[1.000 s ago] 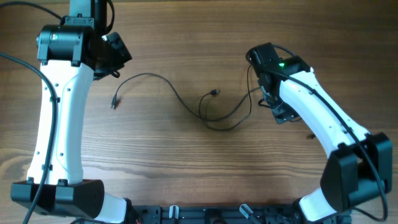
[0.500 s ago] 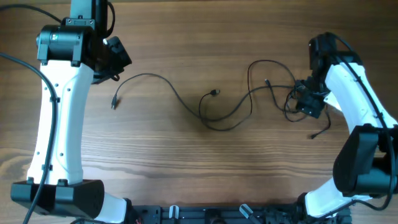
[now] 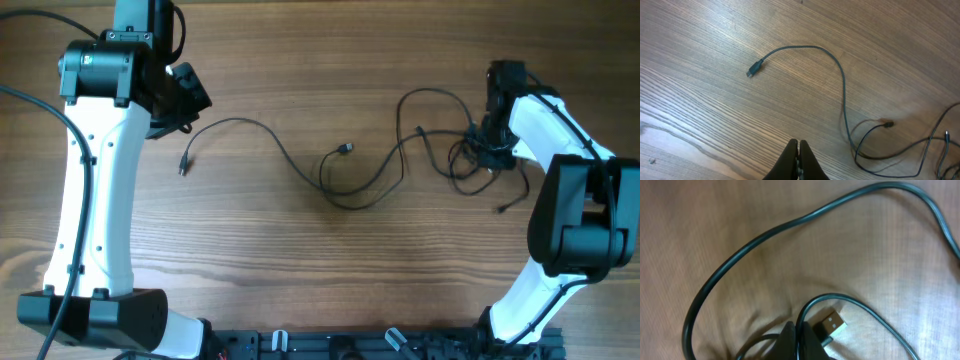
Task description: Untangle cables
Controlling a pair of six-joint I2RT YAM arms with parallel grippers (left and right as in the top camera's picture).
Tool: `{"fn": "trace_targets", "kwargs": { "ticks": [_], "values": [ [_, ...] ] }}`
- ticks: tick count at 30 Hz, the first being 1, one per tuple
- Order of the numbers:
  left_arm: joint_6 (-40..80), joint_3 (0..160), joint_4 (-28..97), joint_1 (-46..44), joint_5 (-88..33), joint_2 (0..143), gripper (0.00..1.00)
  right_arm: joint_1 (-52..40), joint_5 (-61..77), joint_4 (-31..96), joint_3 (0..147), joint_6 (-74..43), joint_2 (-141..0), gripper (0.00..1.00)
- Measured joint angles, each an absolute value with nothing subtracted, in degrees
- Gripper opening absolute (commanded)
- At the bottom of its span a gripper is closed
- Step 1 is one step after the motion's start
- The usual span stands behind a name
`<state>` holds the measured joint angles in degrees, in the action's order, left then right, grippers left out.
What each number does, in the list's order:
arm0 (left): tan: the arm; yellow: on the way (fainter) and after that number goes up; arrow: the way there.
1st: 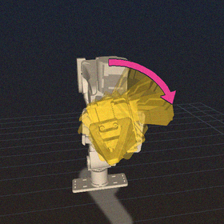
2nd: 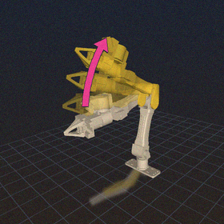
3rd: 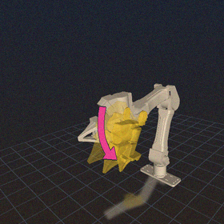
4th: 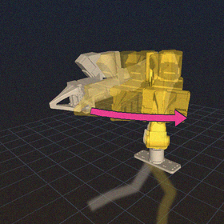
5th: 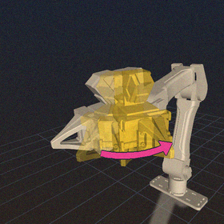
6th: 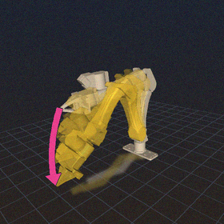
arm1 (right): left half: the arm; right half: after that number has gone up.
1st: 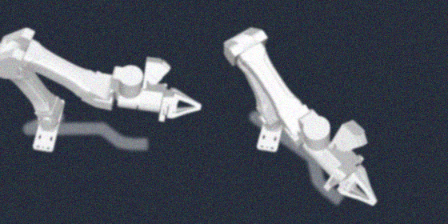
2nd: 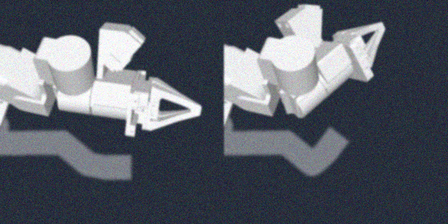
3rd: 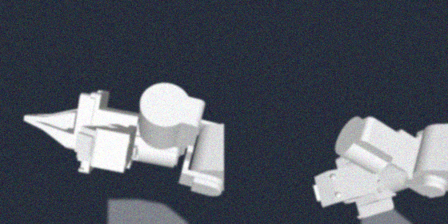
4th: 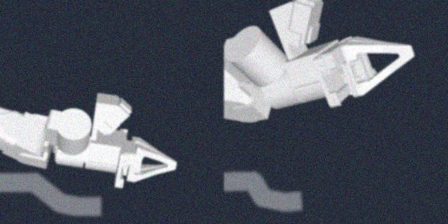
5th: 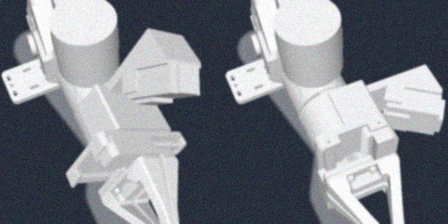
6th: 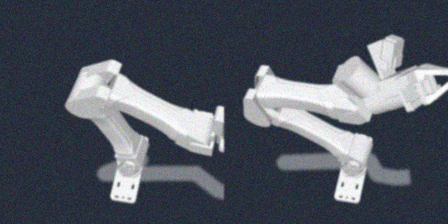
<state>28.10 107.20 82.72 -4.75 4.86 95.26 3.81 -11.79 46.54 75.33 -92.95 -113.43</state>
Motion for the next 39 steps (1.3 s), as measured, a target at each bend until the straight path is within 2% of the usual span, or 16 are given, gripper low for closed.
{"fn": "trace_targets", "kwargs": {
  "ticks": [4,7,12,14,16,21,25,30,34,39],
  "values": [
    [28.1,107.2,82.11,-4.75,4.67,95.26,0.04,3.81,1.61,33.21,75.31,-65.89,-113.03,0.04],
    [28.1,107.2,81.3,-4.75,4.43,95.26,0.04,3.05,17.23,23.68,75.22,-44.45,-108.18,0.04],
    [24.99,107.2,74.83,-4.75,-6.04,95.29,0.04,-1.48,26.13,22.06,75.24,-19.44,-92.23,0.04],
    [23.22,107.2,69.34,-4.75,-15.33,95.46,0.11,-3.68,26.96,23.05,75.24,-11.88,-86.63,0.05],
    [22.11,107.2,66.87,-4.78,-21.54,96.03,0.31,-4.69,27.03,23.35,75.24,-8.93,-83.44,0.04],
    [18.37,107.2,62.43,-7.75,-31.86,99.66,0.64,-4.95,27.03,23.29,75.24,-5.85,-77.6,0.04],
    [9.82,107.2,58.15,-15.55,-38.0,104.38,0.66,-4.95,27.24,23.75,75.24,-4.8,-77.3,0.04],
    [-4.49,106.94,45.36,-26.48,-47.05,107.9,0.67,-4.95,30.94,25.54,75.24,-4.58,-77.3,0.04],
    [-11.86,106.96,42.13,-30.33,-49.95,107.9,0.67,-4.95,33.43,25.8,75.24,-4.58,-77.3,0.04],
    [-18.39,106.96,43.75,-31.14,-50.74,107.9,0.66,-4.95,34.3,26.81,75.24,-4.58,-77.23,0.04]
  ]
}}
